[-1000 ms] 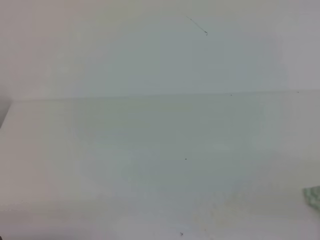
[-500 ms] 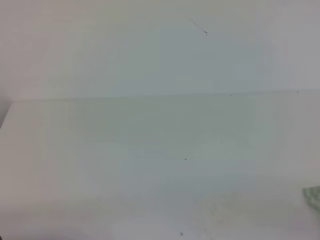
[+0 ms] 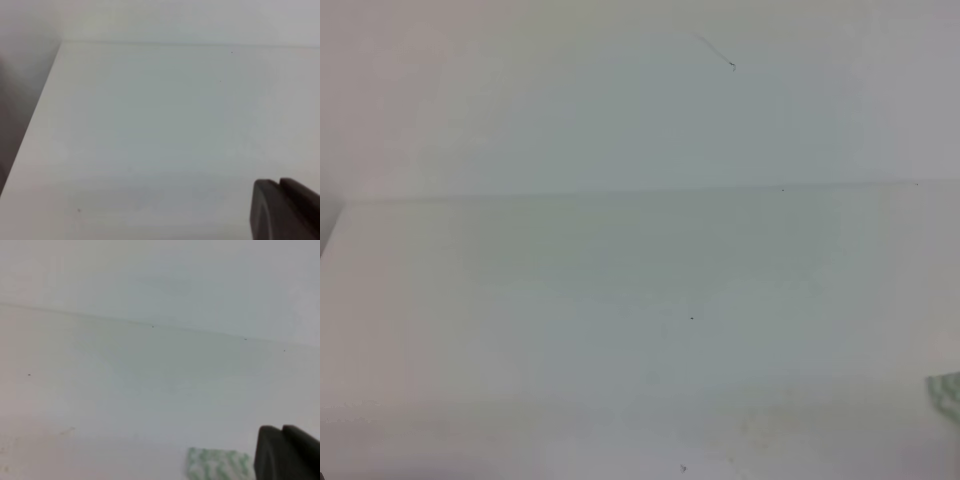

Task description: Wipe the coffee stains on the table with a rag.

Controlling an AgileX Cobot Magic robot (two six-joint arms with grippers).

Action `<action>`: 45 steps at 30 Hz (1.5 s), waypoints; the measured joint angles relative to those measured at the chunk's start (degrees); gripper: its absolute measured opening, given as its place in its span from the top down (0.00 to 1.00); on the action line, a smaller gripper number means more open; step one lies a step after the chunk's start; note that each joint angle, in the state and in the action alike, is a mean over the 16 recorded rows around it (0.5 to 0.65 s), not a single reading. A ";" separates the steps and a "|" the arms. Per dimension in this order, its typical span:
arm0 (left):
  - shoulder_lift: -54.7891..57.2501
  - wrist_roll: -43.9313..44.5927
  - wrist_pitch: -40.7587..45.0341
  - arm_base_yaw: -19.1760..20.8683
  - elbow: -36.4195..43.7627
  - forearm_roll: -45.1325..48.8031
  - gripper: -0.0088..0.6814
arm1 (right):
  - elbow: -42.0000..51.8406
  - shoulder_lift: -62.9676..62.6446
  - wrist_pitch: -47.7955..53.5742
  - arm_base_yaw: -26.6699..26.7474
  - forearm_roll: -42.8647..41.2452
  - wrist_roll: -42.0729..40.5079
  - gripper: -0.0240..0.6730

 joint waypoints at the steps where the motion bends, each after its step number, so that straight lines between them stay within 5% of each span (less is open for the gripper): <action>1: 0.00 0.00 0.00 0.00 0.00 0.00 0.99 | -0.04 0.00 -0.11 0.00 0.00 0.00 0.97; 45: 0.00 0.00 0.00 0.00 0.00 0.00 0.99 | 0.06 -0.13 0.52 -0.01 0.00 0.06 0.97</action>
